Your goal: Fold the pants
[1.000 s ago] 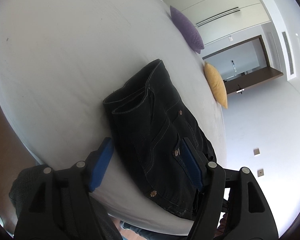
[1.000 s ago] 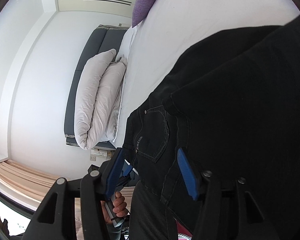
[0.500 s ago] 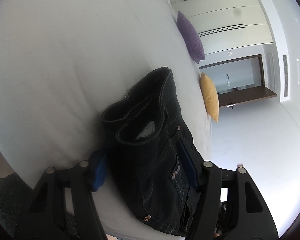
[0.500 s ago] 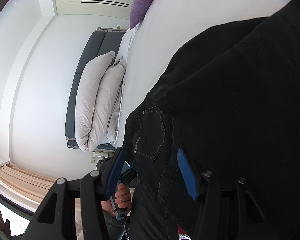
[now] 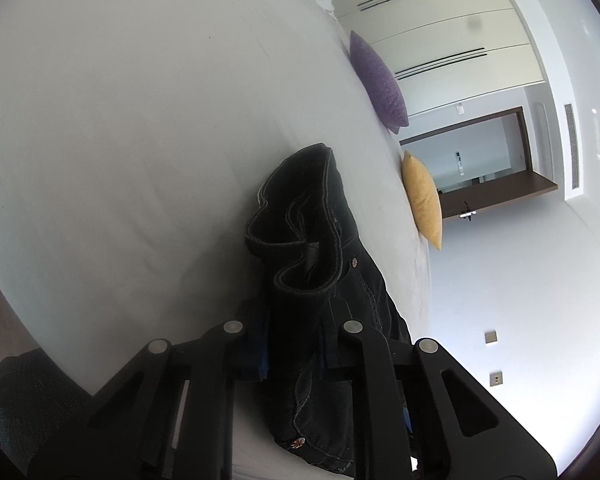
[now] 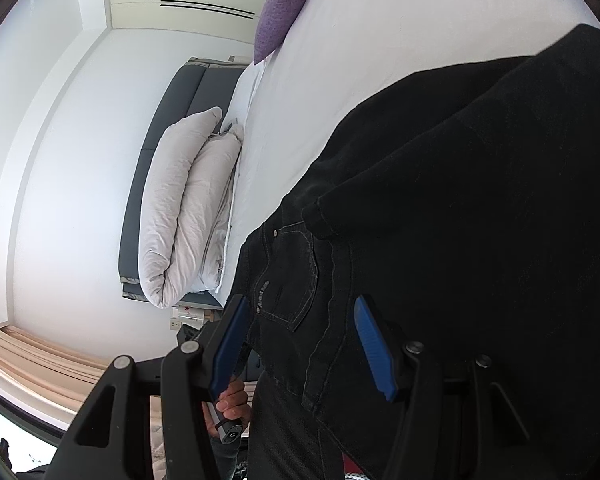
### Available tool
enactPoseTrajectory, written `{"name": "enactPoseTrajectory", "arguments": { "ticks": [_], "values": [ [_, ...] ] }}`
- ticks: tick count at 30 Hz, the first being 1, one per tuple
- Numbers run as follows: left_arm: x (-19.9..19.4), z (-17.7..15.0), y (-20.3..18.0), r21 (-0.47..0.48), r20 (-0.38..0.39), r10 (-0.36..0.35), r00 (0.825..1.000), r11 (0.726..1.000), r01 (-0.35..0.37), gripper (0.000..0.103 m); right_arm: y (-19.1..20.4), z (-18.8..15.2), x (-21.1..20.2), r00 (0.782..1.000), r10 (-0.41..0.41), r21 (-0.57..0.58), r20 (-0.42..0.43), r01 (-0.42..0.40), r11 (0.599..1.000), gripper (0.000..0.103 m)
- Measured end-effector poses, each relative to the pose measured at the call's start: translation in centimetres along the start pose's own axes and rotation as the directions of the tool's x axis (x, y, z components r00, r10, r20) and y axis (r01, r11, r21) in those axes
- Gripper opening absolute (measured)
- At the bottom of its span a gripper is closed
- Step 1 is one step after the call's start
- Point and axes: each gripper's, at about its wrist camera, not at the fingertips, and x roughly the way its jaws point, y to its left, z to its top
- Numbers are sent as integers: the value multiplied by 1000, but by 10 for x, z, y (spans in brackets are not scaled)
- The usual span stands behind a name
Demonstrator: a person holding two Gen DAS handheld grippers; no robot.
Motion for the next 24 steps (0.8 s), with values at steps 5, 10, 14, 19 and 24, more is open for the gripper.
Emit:
{"name": "enactPoseTrajectory", "arguments": {
  "ticks": [5, 10, 14, 19, 24],
  "values": [
    [0, -4, -29, 104, 13, 3, 1000, 995, -4, 12, -4, 1, -5, 997, -67, 23, 36, 67, 998, 67],
    [0, -12, -62, 215, 13, 4, 1000, 977, -7, 12, -8, 4, -10, 995, -89, 32, 51, 87, 996, 67],
    [4, -26, -100, 323, -1, -4, 1000, 946, 4, 12, -12, 6, -17, 994, -86, 51, 66, 83, 995, 70],
    [23, -73, -169, 545, -71, -2, 997, 838, 40, 12, -10, 15, -30, 993, -80, 75, 87, 73, 994, 77],
    [65, -147, -216, 703, -185, 39, 982, 703, 105, 12, 22, 29, -43, 997, -42, -11, 71, 43, 999, 89]
  ]
}}
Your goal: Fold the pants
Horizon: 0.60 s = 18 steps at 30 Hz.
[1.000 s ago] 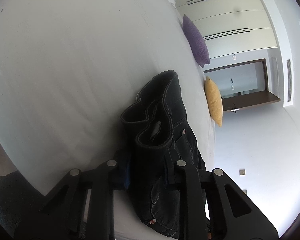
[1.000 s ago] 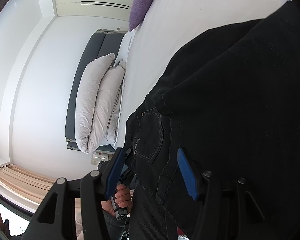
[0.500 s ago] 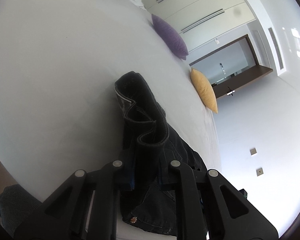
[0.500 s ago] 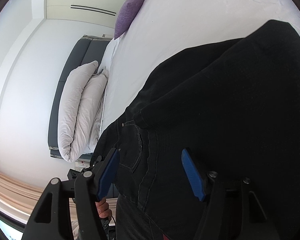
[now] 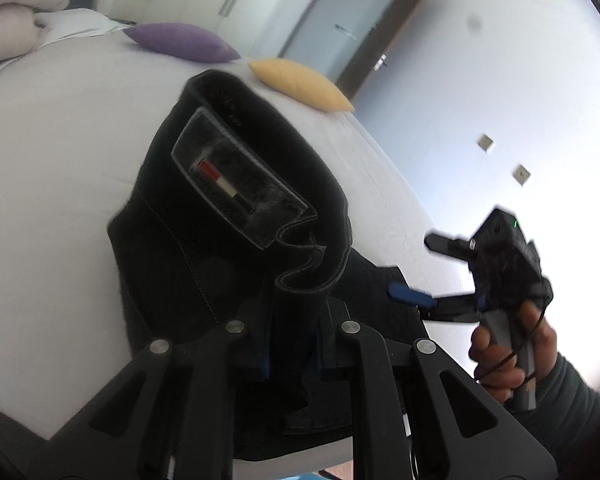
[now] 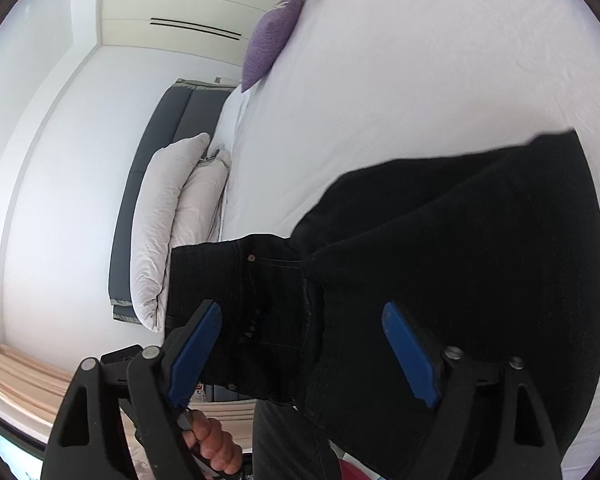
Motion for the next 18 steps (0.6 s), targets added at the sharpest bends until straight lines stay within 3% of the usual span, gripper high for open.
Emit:
{"name": "enactPoseTrajectory", "arguments": {
  "ticks": [3, 8, 12, 15, 16, 17, 18],
  "values": [
    [23, -15, -34, 96, -54, -8, 998, 995, 13, 12, 30, 4, -7, 1000, -14, -123, -5, 13, 992, 103],
    [44, -32, -61, 173, -114, -21, 993, 984, 41, 12, 53, -1, -7, 998, -56, -225, -41, 45, 973, 103],
    [48, -36, -77, 235, -111, -4, 994, 971, 30, 12, 47, -1, 21, 976, -189, -239, -107, 160, 958, 102],
    [48, -42, -89, 290, -104, 31, 994, 957, 1, 12, 39, 5, 36, 975, -177, -190, -133, 150, 970, 86],
    [48, -47, -98, 313, -101, 45, 994, 950, -11, 12, 38, 7, 38, 973, -192, -192, -130, 165, 967, 74],
    [50, -49, -104, 340, -96, 62, 993, 940, -25, 12, 38, 9, 43, 965, -223, -204, -135, 194, 960, 54],
    [52, -53, -113, 370, -89, 80, 993, 928, -42, 12, 40, 11, 48, 956, -252, -223, -148, 216, 951, 46]
  ]
}}
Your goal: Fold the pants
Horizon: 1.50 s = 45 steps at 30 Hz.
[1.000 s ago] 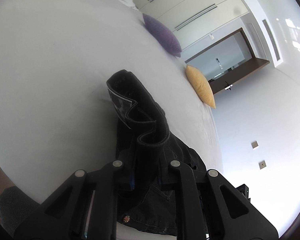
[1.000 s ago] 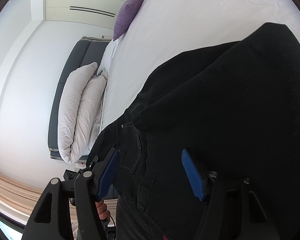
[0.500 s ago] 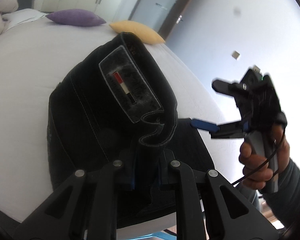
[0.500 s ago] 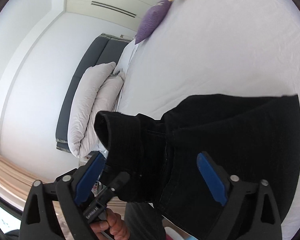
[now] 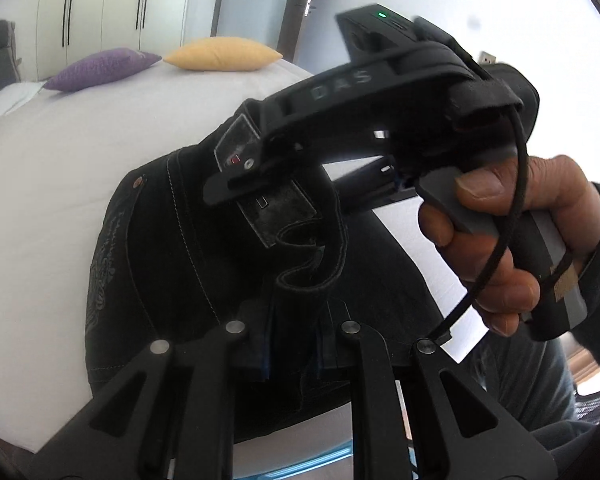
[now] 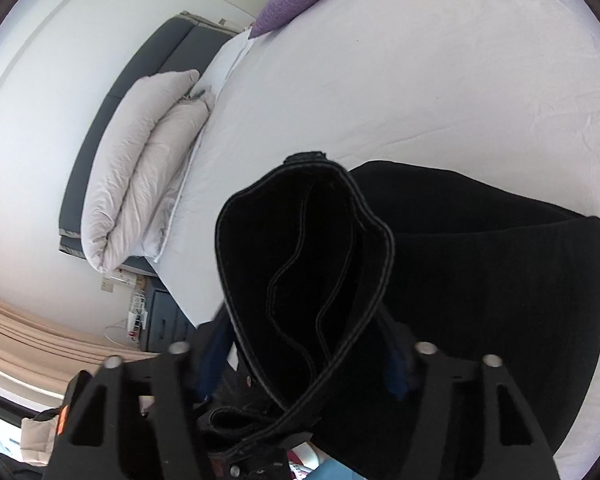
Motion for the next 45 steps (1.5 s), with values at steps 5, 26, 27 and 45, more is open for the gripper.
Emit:
{"name": "enactPoseTrajectory", "arguments": {
  "ticks": [5, 26, 27, 45],
  "values": [
    [2, 3, -28, 92, 27, 30, 999, 995, -33, 12, 7, 2, -11, 998, -67, -60, 14, 68, 996, 16],
    [54, -4, -135, 317, -55, -3, 998, 948, 20, 13, -70, -24, -70, 994, 9, 51, 111, -15, 999, 15],
    [61, -5, -142, 326, -65, 5, 998, 945, 16, 13, -77, -25, -68, 994, 15, 61, 111, -22, 998, 15],
    [120, -47, -203, 453, -136, 10, 991, 890, 54, 52, -134, -21, -44, 990, 89, 163, 112, -107, 981, 24]
  ]
}}
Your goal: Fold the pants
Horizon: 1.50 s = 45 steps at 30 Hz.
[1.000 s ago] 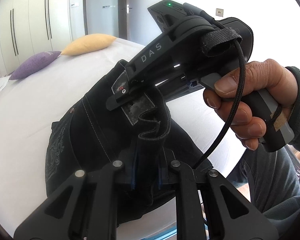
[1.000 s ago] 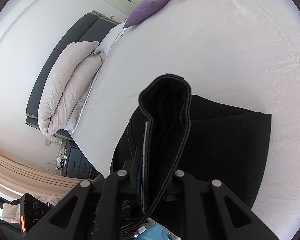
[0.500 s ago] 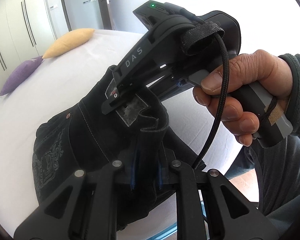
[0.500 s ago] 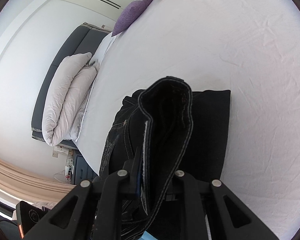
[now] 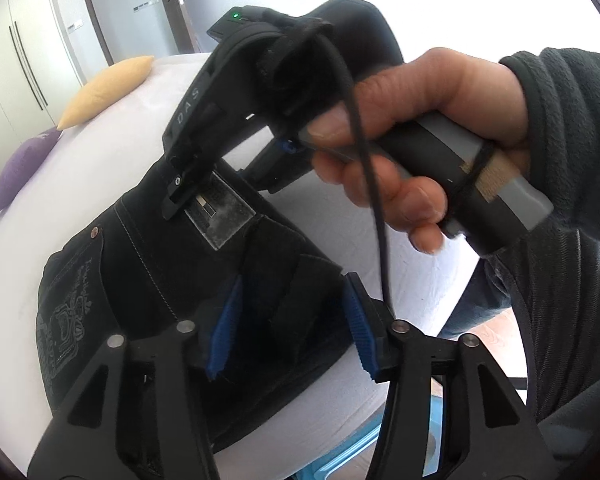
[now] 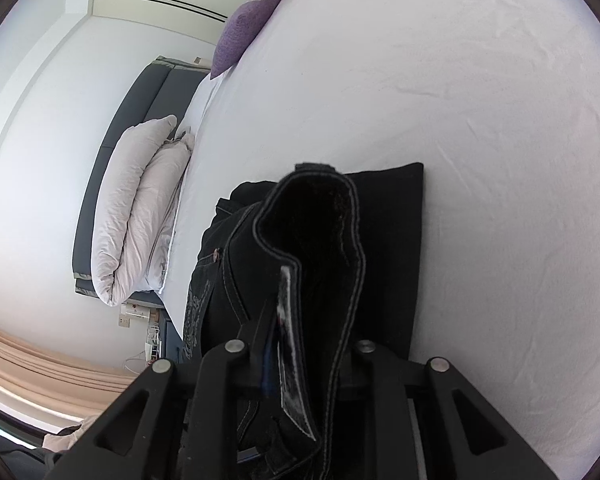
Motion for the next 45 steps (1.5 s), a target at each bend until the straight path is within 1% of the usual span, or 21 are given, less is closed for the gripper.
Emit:
{"name": "enactPoseTrajectory", "arguments": {
  "ticks": [2, 4, 6, 8, 9, 11, 14, 17, 20, 24, 25, 26, 28, 30, 32, 35, 38, 40, 42, 44, 45],
  "values": [
    [-9, -4, -7, 9, 15, -26, 1000, 1000, 26, 55, 0, 3, -7, 1000, -19, 0, 18, 19, 1000, 26],
    [-20, -8, -10, 7, 39, -82, 996, 997, 82, 55, 4, 5, -14, 997, -73, -12, 28, 73, 997, 29],
    [-33, -12, -13, 5, 65, -115, 991, 993, 115, 67, 12, 3, -23, 989, -137, -52, 46, 140, 989, 34],
    [-39, -17, -16, 5, 69, -145, 987, 989, 145, 67, 17, 3, -33, 978, -195, -71, 77, 200, 977, 47],
    [-44, -22, -12, -8, 82, -163, 983, 986, 164, 67, 20, 3, -37, 969, -231, -71, 89, 238, 969, 50],
    [-60, -22, 2, -46, 133, -149, 980, 987, 156, 67, 26, 2, -50, 951, -280, -69, 132, 291, 954, 51],
    [-89, -23, 51, -159, 225, -71, 972, 981, 109, 67, 46, -6, -68, 973, -160, -100, 164, 177, 979, 51],
    [-80, -23, 103, -272, 242, 1, 970, 960, 67, 67, 64, -19, -68, 992, -27, -140, 120, 44, 989, 50],
    [-60, -26, 137, -335, 232, 0, 973, 939, 80, 67, 63, -36, -57, 997, 4, -128, 76, 6, 992, 47],
    [-32, -48, 148, -371, 163, -26, 986, 925, 86, 67, 41, -67, -38, 1000, -18, -68, 12, 19, 998, 42],
    [-26, -56, 146, -379, 149, -39, 988, 921, 93, 67, 37, -76, -32, 999, -51, -68, -3, 51, 996, 34],
    [-17, -63, 144, -383, 128, -47, 991, 919, 93, 67, 31, -83, -29, 997, -82, -71, -7, 81, 994, 20],
    [-5, -78, 138, -388, 97, -60, 993, 917, 93, 67, 12, -91, -31, 996, -88, -39, 11, 88, 995, 0],
    [12, -90, 135, -388, 86, -59, 995, 917, 88, 67, -6, -95, -35, 999, -31, 5, 24, 31, 1000, 0],
    [13, -105, 133, -382, 78, -60, 995, 920, 85, 67, -9, -102, -38, 999, -26, -41, 38, 27, 999, 0],
    [6, -108, 140, -382, 81, -72, 994, 919, 98, 67, -11, -107, -42, 999, -6, -62, 42, 9, 998, 0],
    [-1, -112, 140, -375, 76, -70, 995, 922, 94, 67, 3, -100, -57, 997, -27, -82, 66, 32, 996, 3],
    [-5, -115, 134, -365, 69, -61, 996, 927, 82, 67, 20, -82, -67, 993, 26, -95, 115, -15, 995, 3],
    [-7, -112, 131, -359, 58, -48, 997, 931, 66, 67, 42, -57, -62, 986, 98, -146, 134, -78, 986, 11],
    [-10, -113, 127, -352, 55, -40, 998, 934, 56, 69, 57, -29, -42, 989, 103, -177, 104, -83, 981, 30],
    [-10, -115, 127, -345, 55, -37, 998, 937, 54, 69, 60, -17, -27, 992, 101, -183, 77, -85, 979, 32]
  ]
}}
